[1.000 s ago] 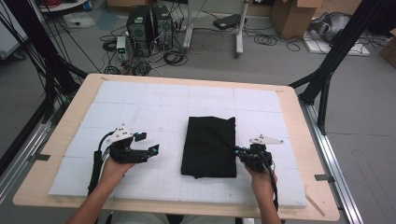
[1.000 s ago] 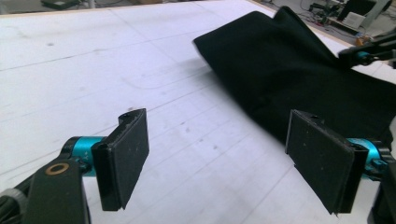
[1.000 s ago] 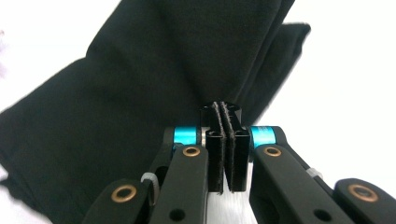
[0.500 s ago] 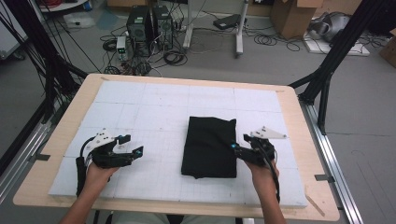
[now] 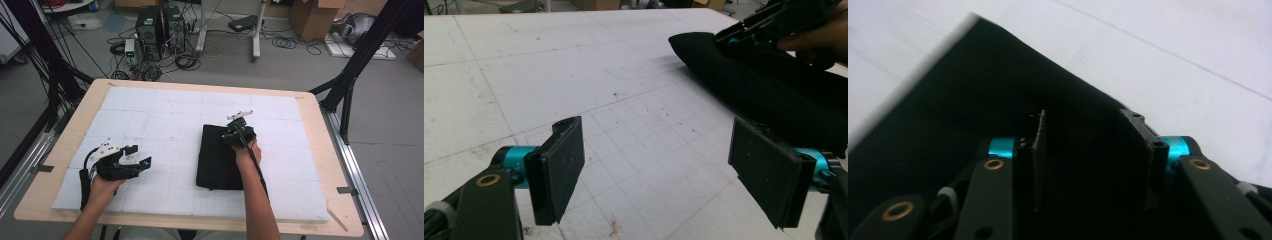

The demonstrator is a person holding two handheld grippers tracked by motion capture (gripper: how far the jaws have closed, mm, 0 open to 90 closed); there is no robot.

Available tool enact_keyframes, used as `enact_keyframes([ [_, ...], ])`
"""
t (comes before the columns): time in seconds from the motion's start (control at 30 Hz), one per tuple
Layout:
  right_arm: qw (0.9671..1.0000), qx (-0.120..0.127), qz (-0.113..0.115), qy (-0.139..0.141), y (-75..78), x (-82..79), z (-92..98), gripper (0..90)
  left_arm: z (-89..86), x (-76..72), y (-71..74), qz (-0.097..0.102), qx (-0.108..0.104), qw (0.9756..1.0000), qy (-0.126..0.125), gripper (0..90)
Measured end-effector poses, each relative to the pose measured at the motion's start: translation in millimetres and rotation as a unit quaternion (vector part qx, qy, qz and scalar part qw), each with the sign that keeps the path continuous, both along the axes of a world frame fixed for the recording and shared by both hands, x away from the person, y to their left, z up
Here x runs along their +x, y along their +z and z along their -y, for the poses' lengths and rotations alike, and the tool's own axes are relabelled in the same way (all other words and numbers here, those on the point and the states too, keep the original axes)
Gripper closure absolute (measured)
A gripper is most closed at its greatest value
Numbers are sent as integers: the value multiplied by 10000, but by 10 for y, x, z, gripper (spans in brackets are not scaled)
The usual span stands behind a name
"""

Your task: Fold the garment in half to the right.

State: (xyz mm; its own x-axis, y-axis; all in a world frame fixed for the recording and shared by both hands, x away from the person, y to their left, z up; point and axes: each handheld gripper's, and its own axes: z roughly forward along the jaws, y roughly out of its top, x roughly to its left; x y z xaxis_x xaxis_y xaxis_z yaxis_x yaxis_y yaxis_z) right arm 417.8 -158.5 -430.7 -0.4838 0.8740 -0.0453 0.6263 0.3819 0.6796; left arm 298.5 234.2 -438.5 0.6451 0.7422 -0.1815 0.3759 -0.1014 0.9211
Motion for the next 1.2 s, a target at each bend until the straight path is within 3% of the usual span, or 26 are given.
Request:
enact_keyframes([
  [0.1, 9997, 222, -29, -121, -36, 45, 61, 525, 1, -3, -2, -14, -2, 10000, -7, 229],
  [0.2, 9989, 452, -110, -26, -16, 33, 115, 486, 13, -8, -5, -16, 32, 10000, -33, 228],
  [0.3, 9973, 679, 262, 74, 91, -83, 193, 448, 9, -6, -7, -13, 41, 10000, -36, 228],
  [0.47, 9914, 1004, 804, 248, 281, -348, 408, 402, -12, -3, -3, 29, 0, 10000, -9, 228],
  [0.67, 9856, 1048, 1288, 319, 403, -754, 740, 348, -62, -7, 14, 158, -186, 9997, 56, 209],
  [0.77, 9829, 1008, 1521, 225, 378, -964, 913, 269, -87, -8, 21, 202, -239, 9994, 148, 174],
  [0.93, 9760, 1284, 1759, 16, 263, -1279, 1174, 203, -117, -6, 31, 269, -306, 9990, 202, 174],
  [1.2, 9746, 1327, 1794, -213, 153, -1551, 1433, 172, -133, -26, 41, 371, -249, 9987, 231, 174],
])
